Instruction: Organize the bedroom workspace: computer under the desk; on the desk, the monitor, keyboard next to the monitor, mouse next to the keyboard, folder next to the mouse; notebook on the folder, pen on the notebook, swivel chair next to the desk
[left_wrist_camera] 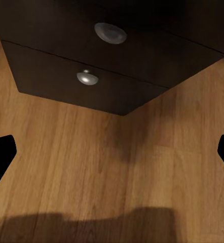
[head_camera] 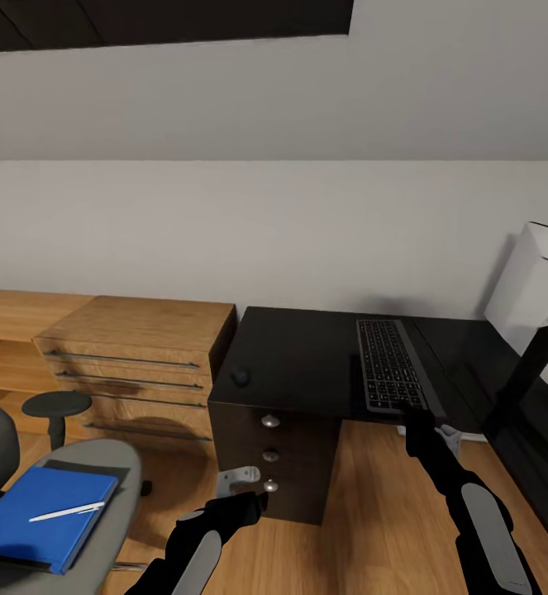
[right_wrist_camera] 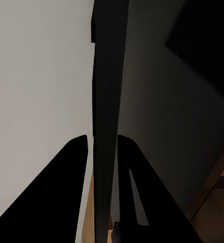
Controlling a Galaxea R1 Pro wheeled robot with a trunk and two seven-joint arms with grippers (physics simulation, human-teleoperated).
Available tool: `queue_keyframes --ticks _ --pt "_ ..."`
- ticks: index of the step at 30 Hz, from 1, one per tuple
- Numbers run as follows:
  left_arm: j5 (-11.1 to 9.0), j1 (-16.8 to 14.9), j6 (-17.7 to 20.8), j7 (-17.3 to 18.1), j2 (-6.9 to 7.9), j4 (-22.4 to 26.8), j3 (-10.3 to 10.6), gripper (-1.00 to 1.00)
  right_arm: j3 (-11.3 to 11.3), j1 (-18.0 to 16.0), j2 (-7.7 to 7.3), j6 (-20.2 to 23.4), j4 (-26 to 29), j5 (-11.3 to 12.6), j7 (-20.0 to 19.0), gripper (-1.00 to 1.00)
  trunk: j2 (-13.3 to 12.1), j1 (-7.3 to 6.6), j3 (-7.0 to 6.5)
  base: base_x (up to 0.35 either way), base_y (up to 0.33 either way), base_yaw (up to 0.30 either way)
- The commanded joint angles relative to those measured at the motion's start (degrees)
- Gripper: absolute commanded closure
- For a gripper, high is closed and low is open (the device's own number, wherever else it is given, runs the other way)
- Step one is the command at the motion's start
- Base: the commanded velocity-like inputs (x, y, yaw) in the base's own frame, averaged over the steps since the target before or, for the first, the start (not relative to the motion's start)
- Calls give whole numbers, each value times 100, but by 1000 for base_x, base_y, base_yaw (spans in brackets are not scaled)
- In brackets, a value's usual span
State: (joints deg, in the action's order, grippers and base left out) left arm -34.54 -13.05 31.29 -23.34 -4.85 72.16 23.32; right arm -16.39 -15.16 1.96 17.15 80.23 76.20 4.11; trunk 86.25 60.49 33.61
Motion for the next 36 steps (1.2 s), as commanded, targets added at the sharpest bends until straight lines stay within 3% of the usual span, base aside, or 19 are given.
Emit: queue_keyframes --ticks 1,27,36 --pt "-59 -4 9 -56 2 8 10 -100 -15 -5 6 34 10 70 29 100 3 0 6 0 0 0" --pt "-54 -4 18 -29 14 -55 20 -100 -111 -5 6 17 -69 79 29 100 3 0 6 -68 0 0" --pt "-53 -4 18 -38 10 -60 22 -100 -120 -5 5 16 -69 79 24 100 364 197 167 0 0 0"
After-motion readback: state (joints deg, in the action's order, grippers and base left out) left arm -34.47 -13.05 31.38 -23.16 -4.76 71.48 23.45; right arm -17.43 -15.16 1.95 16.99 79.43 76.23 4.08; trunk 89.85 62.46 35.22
